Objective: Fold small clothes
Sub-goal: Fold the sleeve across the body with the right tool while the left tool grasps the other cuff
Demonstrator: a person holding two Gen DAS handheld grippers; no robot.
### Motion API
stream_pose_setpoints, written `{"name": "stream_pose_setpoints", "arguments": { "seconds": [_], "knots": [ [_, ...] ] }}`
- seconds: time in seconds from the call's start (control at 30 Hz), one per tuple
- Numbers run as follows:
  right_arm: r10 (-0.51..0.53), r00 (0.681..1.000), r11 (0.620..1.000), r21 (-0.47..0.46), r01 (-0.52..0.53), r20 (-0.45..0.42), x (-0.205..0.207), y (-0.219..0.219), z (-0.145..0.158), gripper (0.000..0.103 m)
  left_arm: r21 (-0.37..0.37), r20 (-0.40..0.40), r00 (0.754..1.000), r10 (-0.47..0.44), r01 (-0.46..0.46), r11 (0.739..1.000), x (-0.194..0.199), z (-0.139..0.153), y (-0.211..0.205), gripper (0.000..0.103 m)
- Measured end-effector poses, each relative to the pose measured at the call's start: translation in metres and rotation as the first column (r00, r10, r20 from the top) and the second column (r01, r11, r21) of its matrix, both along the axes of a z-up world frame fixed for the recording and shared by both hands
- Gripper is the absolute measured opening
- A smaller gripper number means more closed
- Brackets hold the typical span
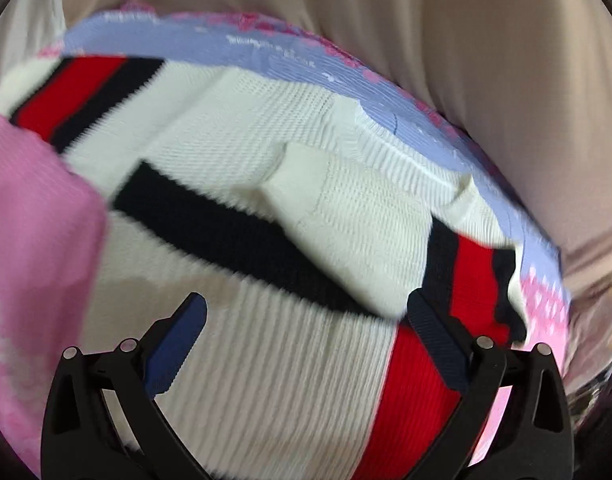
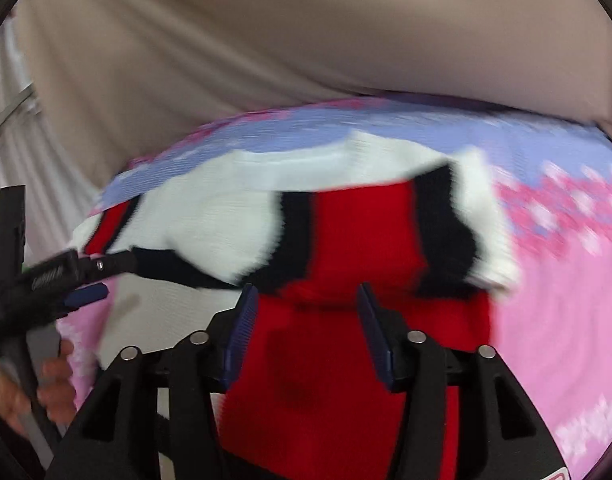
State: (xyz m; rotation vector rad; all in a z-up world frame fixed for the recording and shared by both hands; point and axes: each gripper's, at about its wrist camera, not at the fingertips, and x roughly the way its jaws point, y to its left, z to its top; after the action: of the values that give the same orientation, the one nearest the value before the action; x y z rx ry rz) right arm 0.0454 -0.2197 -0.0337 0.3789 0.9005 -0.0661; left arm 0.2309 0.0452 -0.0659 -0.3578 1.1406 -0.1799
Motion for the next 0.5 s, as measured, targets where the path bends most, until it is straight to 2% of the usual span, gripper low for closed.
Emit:
{"name": "stream_pose_setpoints", "arguments": {
  "seconds": [0.07,0.13,0.17,0.2,0.23,0.27,0.3,0.33,0.37,0.4,0.47,0.5],
  "knots": [
    [-0.107,0.994,0.994,0.019,0.108,-0.033,-0.007,-0.033,-0.010,0.052,-0.055,-0.029,0.997,0.072,-0.073,0.996,0.022,-0.013,0.000,0.098],
    [-0.185,0.981,0.980,0.067,0.188,-0.052,-0.010,-0.062,-0.022,0.054,-0.080,-0.082,0.988,0.128,-0.134,0.988,0.040,-0.026,0.002,0.097],
    [-0.211,0.976,0.972,0.092,0.216,-0.059,-0.007,-0.077,-0.027,0.058,-0.103,-0.100,0.984,0.148,-0.159,0.982,0.046,-0.031,0.002,0.094],
    [-0.223,0.973,0.967,0.110,0.228,-0.060,-0.002,-0.084,-0.031,0.059,-0.092,-0.095,0.982,0.166,-0.175,0.980,0.049,-0.031,0.001,0.085],
    [-0.237,0.970,0.962,0.122,0.243,-0.061,0.006,-0.092,-0.037,0.060,-0.063,-0.065,0.983,0.173,-0.178,0.982,0.052,-0.027,-0.002,0.073],
    [-0.241,0.968,0.960,0.131,0.248,-0.066,0.010,-0.098,-0.041,0.060,-0.065,-0.042,0.988,0.147,-0.150,0.987,0.053,-0.023,-0.007,0.040],
    [-0.238,0.969,0.955,0.164,0.247,-0.073,0.019,-0.101,-0.050,0.060,-0.066,-0.035,0.993,0.113,-0.115,0.991,0.056,-0.018,-0.011,0.014],
    [-0.233,0.969,0.946,0.211,0.245,-0.081,0.028,-0.103,-0.058,0.057,-0.058,-0.012,0.995,0.095,-0.095,0.994,0.058,-0.006,-0.013,0.005],
    [-0.226,0.970,0.938,0.251,0.241,-0.087,0.033,-0.104,-0.064,0.030,-0.068,0.025,0.996,0.090,-0.088,0.994,0.058,0.006,-0.012,0.006],
    [-0.220,0.972,0.931,0.280,0.235,-0.083,0.037,-0.104,-0.064,0.018,-0.092,0.070,0.994,0.087,-0.081,0.992,0.057,0.023,-0.010,0.006],
    [-0.233,0.972,0.928,0.307,0.211,0.037,0.030,-0.103,-0.033,0.018,-0.124,0.181,0.980,0.086,-0.064,0.990,0.053,0.060,-0.001,0.005],
    [-0.236,0.968,0.932,0.300,0.202,0.083,0.025,-0.103,-0.019,0.018,-0.108,0.227,0.971,0.077,-0.053,0.993,0.051,0.072,0.000,0.005]
  ]
}}
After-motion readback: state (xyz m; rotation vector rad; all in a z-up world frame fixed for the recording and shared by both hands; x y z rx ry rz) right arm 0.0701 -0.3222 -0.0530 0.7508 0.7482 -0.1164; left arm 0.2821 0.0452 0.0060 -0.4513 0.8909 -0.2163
